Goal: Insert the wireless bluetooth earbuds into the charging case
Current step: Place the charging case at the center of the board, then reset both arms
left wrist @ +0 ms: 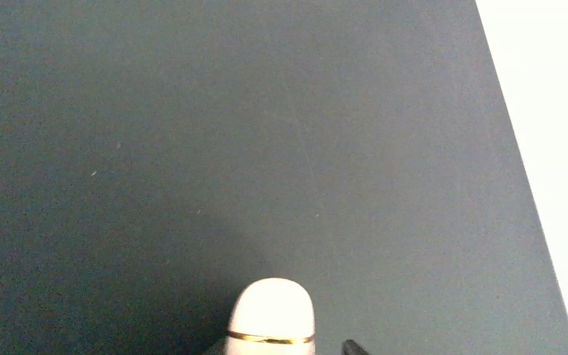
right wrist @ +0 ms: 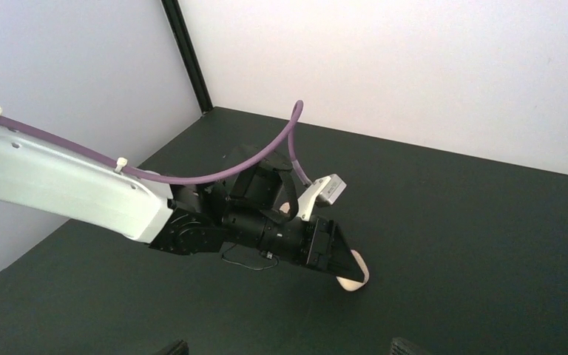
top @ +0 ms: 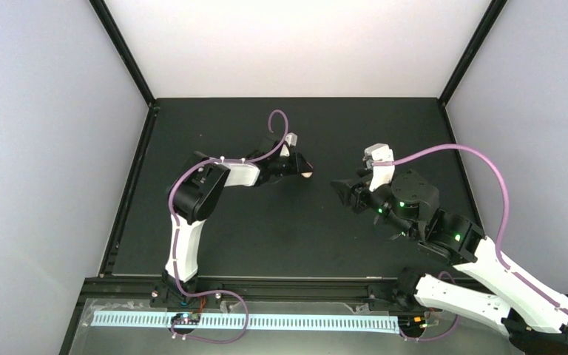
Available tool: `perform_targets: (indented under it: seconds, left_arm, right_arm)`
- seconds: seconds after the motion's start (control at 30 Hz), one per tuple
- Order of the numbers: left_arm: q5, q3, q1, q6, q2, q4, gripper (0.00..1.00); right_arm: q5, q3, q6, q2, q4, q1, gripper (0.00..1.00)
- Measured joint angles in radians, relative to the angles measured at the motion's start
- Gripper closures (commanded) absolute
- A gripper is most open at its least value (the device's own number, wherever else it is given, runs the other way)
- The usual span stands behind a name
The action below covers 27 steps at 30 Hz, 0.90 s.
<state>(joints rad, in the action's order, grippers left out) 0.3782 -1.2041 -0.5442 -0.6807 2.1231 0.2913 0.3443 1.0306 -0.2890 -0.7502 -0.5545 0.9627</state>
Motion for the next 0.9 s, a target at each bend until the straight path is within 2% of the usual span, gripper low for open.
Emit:
perform_targets:
  seconds: [0.13, 0.23, 0.27, 0.47, 0.5, 0.53, 0.6, 0.63, 0.9]
  left_arm:
    - [-0.007, -0.018, -0.001, 0.004, 0.0, -0.008, 0.33]
    - [-0.016, -0.015, -0.001, 0.013, -0.014, -0.005, 0.04]
    - [-0.02, -0.003, -0.001, 0.012, -0.026, 0.002, 0.02]
    - [-0.092, 0.147, 0.006, 0.026, -0.166, -0.026, 0.01]
    - [-0.106, 0.176, 0.006, 0.027, -0.197, -0.043, 0.01]
    - [-0.118, 0.203, 0.008, 0.03, -0.229, -0.07, 0.01]
    - [-0.147, 0.245, 0.008, 0.034, -0.293, -0.146, 0.01]
    - [-0.164, 0.255, 0.008, 0.034, -0.323, -0.2, 0.01]
    - [-0.322, 0.244, 0.008, 0.067, -0.573, -0.571, 0.01]
  right_arm:
    - [0.013, 0.007, 0.005, -0.002, -0.002, 0.0, 0.3]
    - [0.017, 0.011, 0.01, -0.002, -0.003, 0.0, 0.3]
    - [0.018, 0.011, 0.011, -0.001, -0.003, 0.0, 0.3]
    - [0.02, 0.011, 0.019, 0.0, -0.003, 0.0, 0.27]
    - [0.02, 0.011, 0.019, 0.001, -0.003, 0.0, 0.24]
    - [0.021, 0.011, 0.022, 0.003, -0.002, 0.0, 0.15]
    - [0.025, 0.011, 0.03, 0.009, 0.004, 0.0, 0.04]
    - [0.035, 0.011, 0.027, 0.013, 0.009, 0.0, 0.01]
    - [0.223, -0.019, 0.009, 0.066, 0.103, 0.0, 0.0]
